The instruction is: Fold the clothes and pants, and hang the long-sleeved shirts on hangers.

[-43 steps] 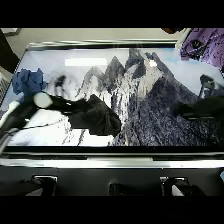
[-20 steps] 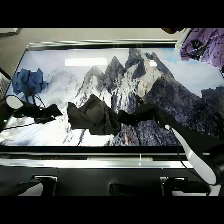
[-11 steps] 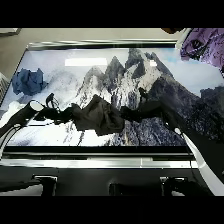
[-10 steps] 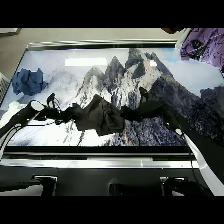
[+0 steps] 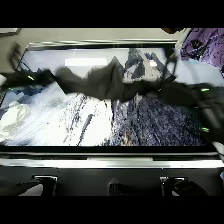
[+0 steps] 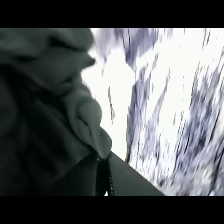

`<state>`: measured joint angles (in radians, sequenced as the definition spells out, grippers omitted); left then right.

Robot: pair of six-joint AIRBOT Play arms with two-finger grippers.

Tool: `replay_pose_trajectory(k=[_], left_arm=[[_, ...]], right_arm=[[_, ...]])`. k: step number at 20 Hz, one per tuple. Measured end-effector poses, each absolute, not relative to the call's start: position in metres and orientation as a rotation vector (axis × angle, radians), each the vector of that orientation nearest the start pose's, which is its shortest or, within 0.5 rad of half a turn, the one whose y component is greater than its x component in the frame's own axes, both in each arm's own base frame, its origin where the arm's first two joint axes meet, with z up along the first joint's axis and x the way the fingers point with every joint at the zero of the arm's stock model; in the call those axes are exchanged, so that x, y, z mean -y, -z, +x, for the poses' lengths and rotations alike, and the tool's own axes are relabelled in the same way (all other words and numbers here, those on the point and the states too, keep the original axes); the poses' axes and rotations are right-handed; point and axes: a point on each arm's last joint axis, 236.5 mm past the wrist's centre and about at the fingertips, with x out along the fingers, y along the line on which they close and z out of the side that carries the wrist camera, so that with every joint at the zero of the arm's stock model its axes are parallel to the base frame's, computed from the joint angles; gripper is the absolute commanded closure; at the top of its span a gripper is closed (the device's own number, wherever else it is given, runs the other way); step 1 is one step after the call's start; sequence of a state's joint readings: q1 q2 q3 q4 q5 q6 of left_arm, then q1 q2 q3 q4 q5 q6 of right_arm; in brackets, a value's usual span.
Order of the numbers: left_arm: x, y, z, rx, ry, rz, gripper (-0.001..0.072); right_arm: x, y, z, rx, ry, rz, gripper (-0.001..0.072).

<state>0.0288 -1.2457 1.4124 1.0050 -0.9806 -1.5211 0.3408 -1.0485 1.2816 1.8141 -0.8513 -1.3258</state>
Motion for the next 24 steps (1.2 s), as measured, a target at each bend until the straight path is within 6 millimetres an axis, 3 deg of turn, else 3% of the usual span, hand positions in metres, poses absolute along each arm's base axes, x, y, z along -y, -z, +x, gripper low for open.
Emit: replay_pose_trajectory(k=[3, 6, 9, 12, 14, 16, 21, 24], left_arm=[[0.08, -0.278, 0.434, -0.572, 0.314, -0.342, 0.0693], [0.078, -0.341, 0.388, -0.447, 0.323, -0.284, 0.0693], [0.078, -0.374, 0.35, -0.378, 0.325, -0.266, 0.0693], [0.077, -0.377, 0.34, -0.377, 0.317, -0.277, 0.0693], [0.076, -0.354, 0.352, -0.438, 0.299, -0.304, 0.0693], [0.076, -0.311, 0.373, -0.548, 0.281, -0.332, 0.0693], [0.083, -0.152, 0.43, -0.898, 0.223, -0.416, 0.0693], [0.089, -0.065, 0.452, -1.055, 0.183, -0.464, 0.0693]], right_arm=[[-0.163, -0.291, 0.372, -0.527, -0.372, 0.288, 0.068], [-0.14, -0.351, 0.327, -0.409, -0.372, 0.271, 0.068], [-0.125, -0.382, 0.293, -0.339, -0.371, 0.296, 0.068], [-0.122, -0.381, 0.294, -0.354, -0.353, 0.325, 0.068], [-0.129, -0.357, 0.318, -0.429, -0.327, 0.332, 0.0679], [-0.141, -0.316, 0.354, -0.544, -0.291, 0.334, 0.0679], [-0.187, -0.157, 0.448, -0.884, -0.225, 0.36, 0.0679], [-0.214, -0.069, 0.487, -0.997, -0.202, 0.451, 0.0666]])
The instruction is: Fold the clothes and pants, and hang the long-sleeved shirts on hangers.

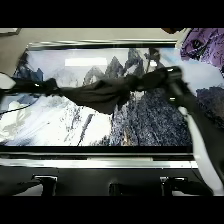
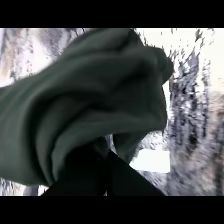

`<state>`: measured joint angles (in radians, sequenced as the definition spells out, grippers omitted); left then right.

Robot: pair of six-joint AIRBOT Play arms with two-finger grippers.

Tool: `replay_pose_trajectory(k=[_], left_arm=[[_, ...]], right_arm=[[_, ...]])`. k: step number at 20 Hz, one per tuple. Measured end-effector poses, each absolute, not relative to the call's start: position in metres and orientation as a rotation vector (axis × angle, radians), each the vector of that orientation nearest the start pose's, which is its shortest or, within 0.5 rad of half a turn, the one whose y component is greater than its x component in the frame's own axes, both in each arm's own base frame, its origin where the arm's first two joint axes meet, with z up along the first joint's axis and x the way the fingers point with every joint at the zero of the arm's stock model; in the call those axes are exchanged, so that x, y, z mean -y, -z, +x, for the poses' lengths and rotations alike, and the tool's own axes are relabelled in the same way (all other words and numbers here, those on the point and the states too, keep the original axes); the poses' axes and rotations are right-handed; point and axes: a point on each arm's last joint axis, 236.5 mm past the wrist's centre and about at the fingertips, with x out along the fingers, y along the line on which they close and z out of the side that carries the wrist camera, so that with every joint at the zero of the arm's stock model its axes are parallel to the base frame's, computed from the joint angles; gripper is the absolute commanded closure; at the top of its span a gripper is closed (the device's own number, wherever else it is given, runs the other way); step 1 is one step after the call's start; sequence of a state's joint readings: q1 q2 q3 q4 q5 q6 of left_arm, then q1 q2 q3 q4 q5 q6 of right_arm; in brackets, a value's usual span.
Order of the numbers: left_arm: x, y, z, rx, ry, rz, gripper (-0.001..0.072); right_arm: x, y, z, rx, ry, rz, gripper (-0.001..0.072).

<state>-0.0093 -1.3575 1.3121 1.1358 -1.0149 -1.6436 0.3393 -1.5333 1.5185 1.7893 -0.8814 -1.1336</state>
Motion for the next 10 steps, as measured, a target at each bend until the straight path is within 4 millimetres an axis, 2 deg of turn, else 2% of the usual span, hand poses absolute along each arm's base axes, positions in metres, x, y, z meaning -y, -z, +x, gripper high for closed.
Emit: replay_pose_trajectory(k=[1, 3, 5, 7, 10], left_arm=[[0.09, -0.038, 0.456, -1.105, 0.167, -0.482, 0.0693], [0.094, -0.001, 0.461, -1.166, 0.151, -0.513, 0.0693], [0.096, 0.021, 0.461, -1.209, 0.14, -0.532, 0.0693], [0.096, 0.033, 0.462, -1.226, 0.132, -0.545, 0.0693], [0.092, 0.038, 0.463, -1.234, 0.121, -0.56, 0.0691]], right_arm=[[-0.221, -0.049, 0.495, -1.015, -0.194, 0.494, 0.0623], [-0.231, -0.024, 0.51, -1.024, -0.176, 0.575, 0.0587], [-0.231, -0.018, 0.519, -1.019, -0.165, 0.641, 0.0227], [-0.213, -0.026, 0.527, -1.017, -0.149, 0.683, 0.019], [-0.156, -0.04, 0.53, -1.038, -0.138, 0.671, 0.0169]])
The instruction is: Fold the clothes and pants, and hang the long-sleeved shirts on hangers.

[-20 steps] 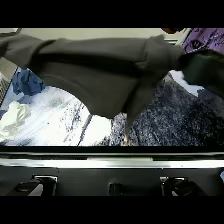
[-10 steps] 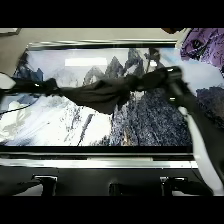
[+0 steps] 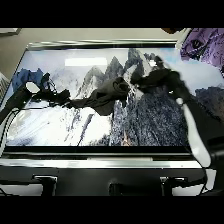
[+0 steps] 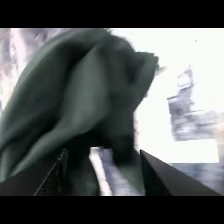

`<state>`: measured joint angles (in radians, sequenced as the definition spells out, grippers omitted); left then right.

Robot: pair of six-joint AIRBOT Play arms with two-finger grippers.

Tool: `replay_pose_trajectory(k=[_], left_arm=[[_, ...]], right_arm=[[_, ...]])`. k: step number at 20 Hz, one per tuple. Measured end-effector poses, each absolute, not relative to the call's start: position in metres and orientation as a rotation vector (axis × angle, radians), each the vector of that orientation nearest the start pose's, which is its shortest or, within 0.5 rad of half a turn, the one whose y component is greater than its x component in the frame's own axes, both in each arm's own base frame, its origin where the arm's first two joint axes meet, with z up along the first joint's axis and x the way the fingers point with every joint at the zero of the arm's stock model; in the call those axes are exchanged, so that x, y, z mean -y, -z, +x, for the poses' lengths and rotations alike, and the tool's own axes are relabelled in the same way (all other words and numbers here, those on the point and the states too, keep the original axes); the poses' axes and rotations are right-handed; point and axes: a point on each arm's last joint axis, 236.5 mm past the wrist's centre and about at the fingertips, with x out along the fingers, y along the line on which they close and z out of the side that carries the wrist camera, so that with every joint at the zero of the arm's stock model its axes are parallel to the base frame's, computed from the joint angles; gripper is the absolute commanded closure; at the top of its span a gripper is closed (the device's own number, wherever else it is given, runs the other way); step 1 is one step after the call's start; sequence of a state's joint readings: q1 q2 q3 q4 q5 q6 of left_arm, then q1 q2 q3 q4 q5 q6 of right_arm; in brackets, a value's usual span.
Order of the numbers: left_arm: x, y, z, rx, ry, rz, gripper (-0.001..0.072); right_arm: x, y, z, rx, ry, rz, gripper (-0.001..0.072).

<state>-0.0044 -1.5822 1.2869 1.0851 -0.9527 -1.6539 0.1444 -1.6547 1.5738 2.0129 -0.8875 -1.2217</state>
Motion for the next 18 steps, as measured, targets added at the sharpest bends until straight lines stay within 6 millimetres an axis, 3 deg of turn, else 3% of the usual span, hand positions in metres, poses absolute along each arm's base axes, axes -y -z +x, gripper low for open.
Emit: replay_pose_trajectory(k=[3, 6, 9, 15, 17, 18], left_arm=[[0.089, 0.041, 0.463, -1.24, 0.113, -0.57, 0.0692], [0.087, 0.042, 0.463, -1.244, 0.109, -0.575, 0.0691], [0.087, 0.042, 0.462, -1.246, 0.109, -0.575, 0.0691], [0.087, 0.042, 0.461, -1.253, 0.111, -0.574, 0.0691], [0.087, 0.042, 0.461, -1.253, 0.112, -0.573, 0.0691], [0.087, 0.042, 0.461, -1.254, 0.112, -0.573, 0.0691]], right_arm=[[-0.099, -0.034, 0.519, -1.11, -0.143, 0.683, 0.0169], [-0.09, -0.018, 0.508, -1.189, -0.214, 0.715, 0.0166], [-0.122, 0.007, 0.5, -1.272, -0.316, 0.727, 0.0166], [-0.213, 0.054, 0.48, -1.38, -0.452, 0.678, 0.0199], [-0.231, 0.065, 0.481, -1.375, -0.454, 0.669, 0.0322], [-0.236, 0.069, 0.482, -1.371, -0.448, 0.671, 0.0454]])
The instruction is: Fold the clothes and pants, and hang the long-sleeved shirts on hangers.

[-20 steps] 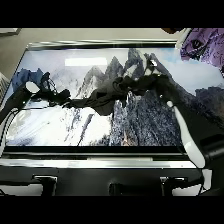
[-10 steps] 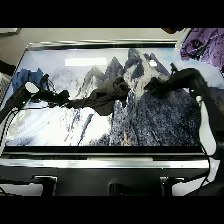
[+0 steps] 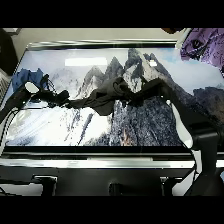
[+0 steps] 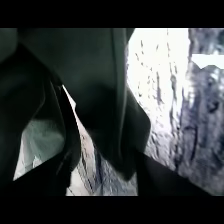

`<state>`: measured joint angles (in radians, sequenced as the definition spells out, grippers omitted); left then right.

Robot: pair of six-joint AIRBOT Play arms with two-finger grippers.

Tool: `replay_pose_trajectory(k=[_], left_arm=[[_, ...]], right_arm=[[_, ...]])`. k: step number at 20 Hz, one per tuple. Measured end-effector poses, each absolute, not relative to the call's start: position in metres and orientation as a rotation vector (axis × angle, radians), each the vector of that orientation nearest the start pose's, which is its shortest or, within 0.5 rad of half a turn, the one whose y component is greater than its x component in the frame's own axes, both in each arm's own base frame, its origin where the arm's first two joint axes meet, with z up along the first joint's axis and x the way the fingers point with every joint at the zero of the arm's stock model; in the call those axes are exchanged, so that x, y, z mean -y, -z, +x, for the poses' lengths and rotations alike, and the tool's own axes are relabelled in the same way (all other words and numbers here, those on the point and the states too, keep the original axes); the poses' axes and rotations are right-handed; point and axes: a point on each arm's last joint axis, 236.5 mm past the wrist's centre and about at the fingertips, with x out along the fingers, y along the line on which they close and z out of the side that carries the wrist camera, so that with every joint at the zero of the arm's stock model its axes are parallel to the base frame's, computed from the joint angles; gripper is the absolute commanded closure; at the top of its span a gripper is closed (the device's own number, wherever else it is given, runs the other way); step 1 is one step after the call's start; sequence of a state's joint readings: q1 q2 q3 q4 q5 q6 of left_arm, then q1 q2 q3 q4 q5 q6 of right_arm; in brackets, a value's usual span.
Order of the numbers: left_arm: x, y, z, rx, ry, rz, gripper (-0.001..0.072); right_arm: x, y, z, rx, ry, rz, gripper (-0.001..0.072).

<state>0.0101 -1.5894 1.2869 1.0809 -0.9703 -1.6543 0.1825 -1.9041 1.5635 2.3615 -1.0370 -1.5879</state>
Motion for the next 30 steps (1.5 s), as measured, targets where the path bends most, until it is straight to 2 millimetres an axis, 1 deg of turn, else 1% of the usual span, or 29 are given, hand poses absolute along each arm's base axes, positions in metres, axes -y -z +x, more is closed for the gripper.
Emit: replay_pose_trajectory(k=[1, 2, 4, 5, 6, 7, 8, 9, 10, 11, 12, 13, 14, 15, 16, 17, 18, 20, 21, 22, 23, 24, 25, 26, 27, 28, 29, 30], left_arm=[[0.087, 0.042, 0.461, -1.254, 0.112, -0.573, 0.0691], [0.087, 0.042, 0.46, -1.256, 0.112, -0.573, 0.0691], [0.086, 0.042, 0.46, -1.256, 0.11, -0.575, 0.0692], [0.085, 0.04, 0.459, -1.257, 0.111, -0.575, 0.0691], [0.082, 0.035, 0.46, -1.25, 0.113, -0.574, 0.0692], [0.078, 0.025, 0.463, -1.231, 0.118, -0.569, 0.0692], [0.072, 0.009, 0.465, -1.207, 0.124, -0.562, 0.0692], [0.065, -0.01, 0.469, -1.172, 0.128, -0.55, 0.0692], [0.055, -0.036, 0.473, -1.121, 0.129, -0.532, 0.0692], [0.045, -0.064, 0.475, -1.069, 0.126, -0.508, 0.0692], [0.033, -0.098, 0.475, -1.001, 0.119, -0.48, 0.0692], [0.021, -0.132, 0.472, -0.934, 0.108, -0.453, 0.0692], [0.009, -0.167, 0.464, -0.865, 0.093, -0.419, 0.0692], [-0.001, -0.201, 0.454, -0.798, 0.076, -0.393, 0.0692], [-0.01, -0.235, 0.44, -0.726, 0.056, -0.365, 0.0692], [-0.017, -0.264, 0.422, -0.669, 0.037, -0.338, 0.0692], [-0.022, -0.293, 0.402, -0.604, 0.017, -0.309, 0.0692], [-0.027, -0.34, 0.361, -0.49, -0.021, -0.256, 0.0692], [-0.029, -0.36, 0.34, -0.436, -0.042, -0.233, 0.0692], [-0.031, -0.374, 0.323, -0.395, -0.063, -0.223, 0.0692], [-0.032, -0.387, 0.308, -0.356, -0.081, -0.219, 0.0692], [-0.032, -0.394, 0.297, -0.332, -0.094, -0.222, 0.0692], [-0.031, -0.398, 0.291, -0.32, -0.098, -0.222, 0.0692], [-0.031, -0.398, 0.289, -0.318, -0.097, -0.228, 0.0692], [-0.03, -0.392, 0.292, -0.334, -0.093, -0.231, 0.0692], [-0.027, -0.381, 0.3, -0.37, -0.077, -0.24, 0.0692], [-0.023, -0.365, 0.312, -0.418, -0.058, -0.245, 0.0692], [-0.02, -0.343, 0.328, -0.483, -0.037, -0.256, 0.0692]], right_arm=[[-0.24, 0.072, 0.484, -1.362, -0.443, 0.67, 0.0608], [-0.242, 0.073, 0.487, -1.348, -0.439, 0.669, 0.068], [-0.242, 0.069, 0.493, -1.32, -0.438, 0.663, 0.0682], [-0.238, 0.062, 0.497, -1.297, -0.437, 0.653, 0.0682], [-0.232, 0.05, 0.503, -1.265, -0.438, 0.641, 0.0682], [-0.223, 0.032, 0.509, -1.223, -0.438, 0.627, 0.0682], [-0.212, 0.009, 0.514, -1.178, -0.437, 0.614, 0.0682], [-0.199, -0.021, 0.519, -1.118, -0.436, 0.599, 0.0682], [-0.184, -0.055, 0.522, -1.053, -0.434, 0.585, 0.0682], [-0.167, -0.094, 0.521, -0.977, -0.43, 0.563, 0.0682], [-0.152, -0.134, 0.516, -0.899, -0.425, 0.538, 0.0682], [-0.135, -0.177, 0.507, -0.815, -0.416, 0.507, 0.0682], [-0.121, -0.216, 0.493, -0.74, -0.406, 0.474, 0.0682], [-0.107, -0.258, 0.475, -0.652, -0.391, 0.439, 0.0682], [-0.095, -0.295, 0.454, -0.571, -0.371, 0.404, 0.0681], [-0.084, -0.329, 0.429, -0.494, -0.345, 0.368, 0.0681], [-0.076, -0.357, 0.403, -0.43, -0.319, 0.34, 0.0681], [-0.063, -0.406, 0.347, -0.305, -0.273, 0.301, 0.0681], [-0.057, -0.422, 0.324, -0.257, -0.245, 0.292, 0.0681], [-0.051, -0.435, 0.303, -0.216, -0.215, 0.289, 0.0681], [-0.047, -0.444, 0.289, -0.185, -0.197, 0.3, 0.0681], [-0.044, -0.449, 0.279, -0.169, -0.183, 0.313, 0.0681], [-0.041, -0.451, 0.274, -0.16, -0.168, 0.329, 0.0681], [-0.038, -0.447, 0.278, -0.175, -0.152, 0.346, 0.068], [-0.036, -0.438, 0.287, -0.211, -0.137, 0.367, 0.068], [-0.035, -0.426, 0.299, -0.254, -0.129, 0.389, 0.068], [-0.035, -0.408, 0.317, -0.321, -0.12, 0.409, 0.068], [-0.036, -0.383, 0.338, -0.407, -0.114, 0.431, 0.068]])
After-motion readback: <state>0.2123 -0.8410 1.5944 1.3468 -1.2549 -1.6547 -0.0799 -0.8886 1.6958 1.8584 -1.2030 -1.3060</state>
